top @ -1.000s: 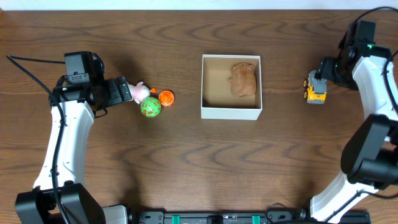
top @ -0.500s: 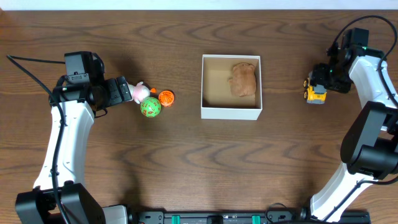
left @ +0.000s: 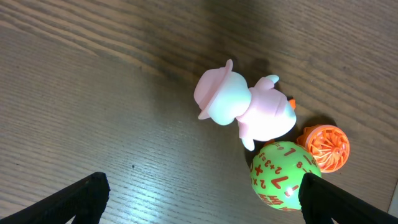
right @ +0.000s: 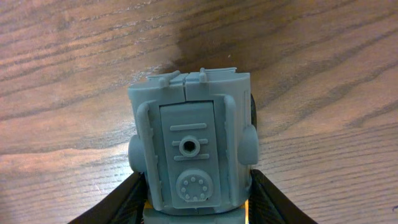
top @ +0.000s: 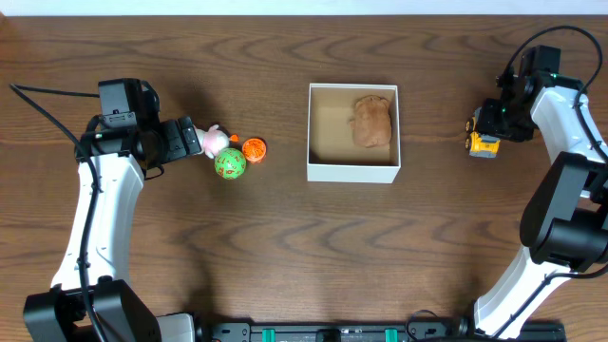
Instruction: Pack container
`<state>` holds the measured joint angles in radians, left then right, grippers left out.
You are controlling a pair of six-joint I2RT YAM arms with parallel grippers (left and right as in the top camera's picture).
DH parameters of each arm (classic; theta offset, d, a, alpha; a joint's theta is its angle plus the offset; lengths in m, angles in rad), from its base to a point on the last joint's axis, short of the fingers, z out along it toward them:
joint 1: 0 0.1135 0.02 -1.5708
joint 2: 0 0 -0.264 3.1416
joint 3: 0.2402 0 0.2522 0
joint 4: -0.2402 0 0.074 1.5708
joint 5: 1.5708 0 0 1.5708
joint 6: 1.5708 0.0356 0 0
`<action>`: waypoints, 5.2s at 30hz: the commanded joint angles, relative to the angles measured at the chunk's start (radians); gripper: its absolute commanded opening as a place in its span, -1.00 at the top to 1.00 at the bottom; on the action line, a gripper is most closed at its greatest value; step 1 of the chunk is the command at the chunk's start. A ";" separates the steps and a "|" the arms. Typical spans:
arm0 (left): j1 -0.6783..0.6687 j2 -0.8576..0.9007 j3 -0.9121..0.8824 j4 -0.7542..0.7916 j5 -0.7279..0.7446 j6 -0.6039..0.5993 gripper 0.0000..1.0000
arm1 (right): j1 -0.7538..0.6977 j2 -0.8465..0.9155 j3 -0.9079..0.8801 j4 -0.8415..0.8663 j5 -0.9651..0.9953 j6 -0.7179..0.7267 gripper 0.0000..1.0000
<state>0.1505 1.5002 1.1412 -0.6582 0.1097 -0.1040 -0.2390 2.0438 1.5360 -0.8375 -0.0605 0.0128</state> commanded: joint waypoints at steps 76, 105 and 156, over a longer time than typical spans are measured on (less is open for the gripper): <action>0.005 0.002 0.022 0.024 -0.160 0.080 -0.96 | 0.151 -0.486 0.053 -0.027 -0.147 0.182 -0.99; 0.065 0.362 0.153 0.146 0.225 0.057 -0.78 | -0.016 -0.350 -0.007 -0.159 -0.158 0.354 -0.98; -0.547 -0.012 0.153 0.217 -0.040 0.133 0.88 | -0.002 -0.350 -0.007 -0.203 -0.158 0.354 -0.99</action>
<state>-0.3061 1.4673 1.2755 -0.4587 0.1913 0.0135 -0.2501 1.6932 1.5352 -1.0374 -0.2104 0.3561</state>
